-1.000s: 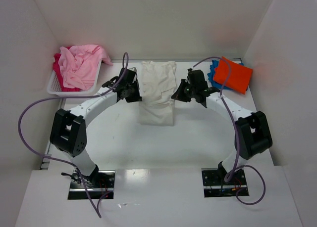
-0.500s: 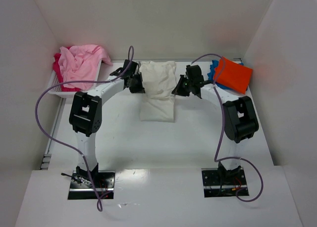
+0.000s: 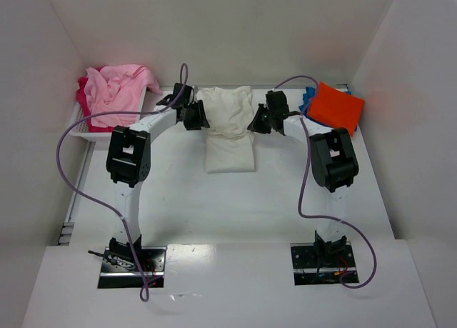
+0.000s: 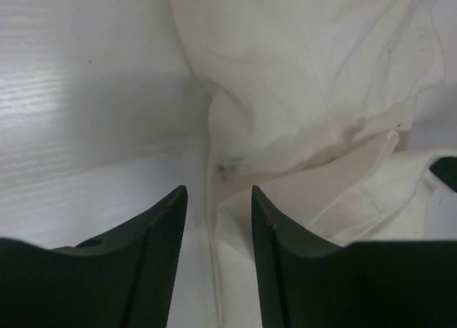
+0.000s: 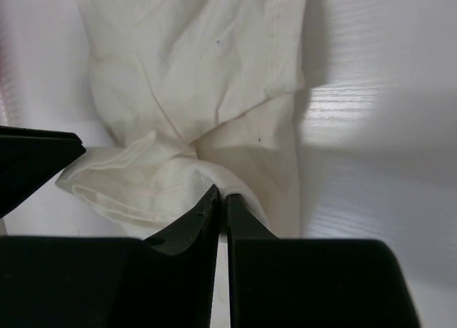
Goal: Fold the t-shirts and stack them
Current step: Fold the folded rectangular tshirt in 1/3 of the way
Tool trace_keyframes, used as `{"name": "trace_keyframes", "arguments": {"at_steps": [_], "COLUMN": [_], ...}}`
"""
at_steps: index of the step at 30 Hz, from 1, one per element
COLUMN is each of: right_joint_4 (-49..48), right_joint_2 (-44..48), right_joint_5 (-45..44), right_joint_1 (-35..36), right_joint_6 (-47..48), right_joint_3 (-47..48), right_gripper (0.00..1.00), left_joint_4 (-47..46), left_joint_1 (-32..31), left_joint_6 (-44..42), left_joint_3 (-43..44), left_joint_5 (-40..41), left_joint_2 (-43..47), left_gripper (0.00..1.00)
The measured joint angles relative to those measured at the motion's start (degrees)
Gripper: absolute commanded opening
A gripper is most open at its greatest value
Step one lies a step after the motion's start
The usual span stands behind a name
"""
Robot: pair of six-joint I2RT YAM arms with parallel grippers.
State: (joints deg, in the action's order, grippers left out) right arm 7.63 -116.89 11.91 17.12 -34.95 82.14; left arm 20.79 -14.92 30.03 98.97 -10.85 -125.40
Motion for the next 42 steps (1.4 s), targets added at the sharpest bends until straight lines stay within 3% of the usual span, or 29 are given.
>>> {"name": "trace_keyframes", "arguments": {"at_steps": [3,5,7,10,13,16,18,19,21,22,24,29,32,35,42], "right_joint_4": [-0.4,-0.6,-0.8,-1.4,-1.7,-1.7,-1.9,-2.3,-3.7,-4.2,-5.1,-6.2,-6.1,-6.1,-6.4], "right_joint_2": [-1.7,-2.7,-3.0,-3.0,-2.5,-1.0,0.9,2.1,4.6,5.8,7.4,8.1,7.6,6.9,2.7], "right_joint_5": [-0.7,-1.1,-1.4,-2.3,-2.9,-2.2,-1.2,-0.4,1.4,2.5,4.2,6.7,7.6,8.3,8.3], "right_joint_1": [-1.0,-2.0,-2.9,-4.0,-4.7,-4.7,-4.7,-4.7,-4.7,-4.7,-4.5,-1.9,0.5,2.3,3.6], "right_joint_6": [-0.4,-0.5,-0.4,0.0,0.6,1.8,2.3,2.5,2.7,2.8,3.0,3.1,3.1,3.1,3.2], "right_joint_3": [1.4,2.7,3.4,3.8,3.8,3.8,3.5,3.2,1.8,1.1,-0.2,-3.8,-5.2,-5.7,-5.5], "right_gripper": [0.42,0.55,0.6,0.6,0.52,0.24,0.06,0.03,0.01,0.0,0.0,0.0,0.0,0.0,0.0], "left_joint_4": [-0.9,-1.5,-1.9,-1.6,-1.7,-1.6,-1.8,-2.1,-3.4,-4.3,-7.1,-12.7,-14.7,-15.8,-15.5], "left_joint_1": [1.1,1.6,1.7,1.7,1.7,1.7,1.8,1.9,2.1,2.1,2.2,1.3,-0.1,-1.2,-1.4], "left_joint_6": [-0.2,-0.3,-0.3,-0.6,-1.6,-2.2,-2.8,-2.8,-2.5,-2.2,-1.2,0.2,0.6,1.8,2.0], "left_joint_3": [3.1,5.5,6.6,7.0,7.2,5.7,3.1,1.4,-2.2,-3.9,-6.9,-9.9,-10.2,-11.5,-11.9], "left_joint_5": [-1.5,-2.1,-2.6,-2.7,-2.4,-1.0,0.0,0.2,0.0,-0.3,-2.0,-7.7,-11.4,-13.5,-14.5], "left_joint_2": [-2.4,-4.1,-5.0,-5.0,-4.7,-2.7,0.5,2.6,7.3,9.7,13.6,16.4,13.8,10.9,5.1], "left_gripper": [0.68,0.76,0.79,0.82,0.83,0.83,0.74,0.67,0.44,0.24,0.12,0.09,0.09,0.02,0.02]}}
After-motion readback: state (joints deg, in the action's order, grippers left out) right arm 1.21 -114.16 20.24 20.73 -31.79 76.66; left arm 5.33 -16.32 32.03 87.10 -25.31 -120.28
